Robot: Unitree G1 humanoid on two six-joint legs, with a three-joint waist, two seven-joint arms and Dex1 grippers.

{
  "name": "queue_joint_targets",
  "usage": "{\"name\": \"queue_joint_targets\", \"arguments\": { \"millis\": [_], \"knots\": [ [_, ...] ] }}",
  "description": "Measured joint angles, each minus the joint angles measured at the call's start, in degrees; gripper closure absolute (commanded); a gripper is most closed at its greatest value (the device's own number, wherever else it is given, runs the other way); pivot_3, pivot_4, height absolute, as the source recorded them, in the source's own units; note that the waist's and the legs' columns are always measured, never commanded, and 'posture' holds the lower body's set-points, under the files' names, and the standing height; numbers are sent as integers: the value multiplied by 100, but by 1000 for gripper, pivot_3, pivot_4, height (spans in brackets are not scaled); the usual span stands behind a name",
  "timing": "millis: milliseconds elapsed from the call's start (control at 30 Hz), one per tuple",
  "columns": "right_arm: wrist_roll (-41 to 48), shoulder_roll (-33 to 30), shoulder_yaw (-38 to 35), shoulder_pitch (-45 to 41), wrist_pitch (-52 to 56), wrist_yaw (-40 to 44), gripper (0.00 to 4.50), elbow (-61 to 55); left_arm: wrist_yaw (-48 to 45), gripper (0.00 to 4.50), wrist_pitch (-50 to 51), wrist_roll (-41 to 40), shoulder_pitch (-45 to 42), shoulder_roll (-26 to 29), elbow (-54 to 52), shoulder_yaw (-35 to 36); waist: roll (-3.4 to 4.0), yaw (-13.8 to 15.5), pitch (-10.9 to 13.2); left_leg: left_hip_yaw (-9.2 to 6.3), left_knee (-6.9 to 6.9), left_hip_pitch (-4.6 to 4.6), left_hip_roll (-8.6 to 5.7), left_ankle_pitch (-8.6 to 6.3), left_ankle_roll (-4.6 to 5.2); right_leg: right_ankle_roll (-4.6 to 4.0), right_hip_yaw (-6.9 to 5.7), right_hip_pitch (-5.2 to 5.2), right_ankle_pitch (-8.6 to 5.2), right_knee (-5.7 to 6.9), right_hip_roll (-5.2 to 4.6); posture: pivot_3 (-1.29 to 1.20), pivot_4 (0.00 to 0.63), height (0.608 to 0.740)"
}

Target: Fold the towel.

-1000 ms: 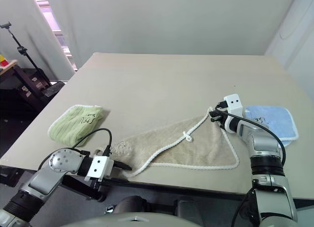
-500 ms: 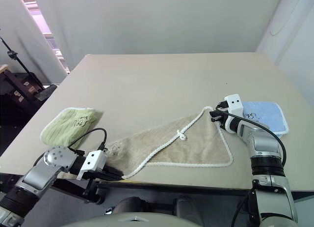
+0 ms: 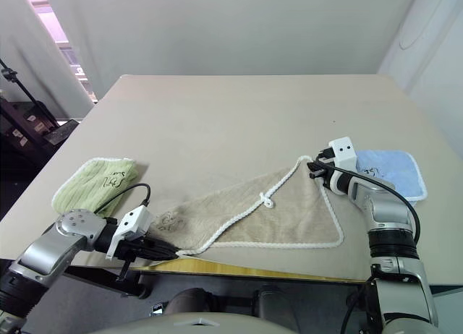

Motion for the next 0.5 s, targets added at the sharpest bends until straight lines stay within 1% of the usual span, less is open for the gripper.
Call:
{"name": "queue_joint_targets", "arguments": {
  "millis": [100, 200, 300, 433, 500],
  "knots": [
    [0, 8, 16, 0, -9, 9, 4500, 0, 22, 4463, 249, -56, -1, 1, -86, 7, -6, 1, 4, 0, 0, 0, 1, 0, -1, -15, 0, -1, -7, 0, 0, 0, 0, 724],
    [8, 8, 36, 1, -11, 64, 4500, -5, 110, 4463, 747, -276, -54, 37, -310, 163, -19, 7, 12, 0, 0, 0, 1, 0, -1, -15, 0, -4, -6, 0, -1, 0, 0, 724],
    [17, 8, 51, 1, -10, 111, 4500, -9, 171, 3752, 1201, -524, -224, 50, -439, 351, -22, 11, 14, 0, 2, -2, 1, 0, -1, -16, 0, -5, -6, -4, -2, 0, 0, 724],
    [41, 8, 54, 1, -7, 154, 4500, -13, 289, 2338, 1329, -474, -388, 90, -426, 500, -22, 13, 14, 6, 2, -7, 0, 1, -2, -5, 4, 0, -8, -7, -2, 0, 0, 724],
    [63, 7, 55, 1, -6, 158, 4500, -13, 274, 2338, 1141, -283, -386, 90, -318, 458, -23, 2, 14, 16, 1, -10, 0, 1, -2, 7, 12, -6, -8, -7, -2, 0, 0, 724]
  ]
}}
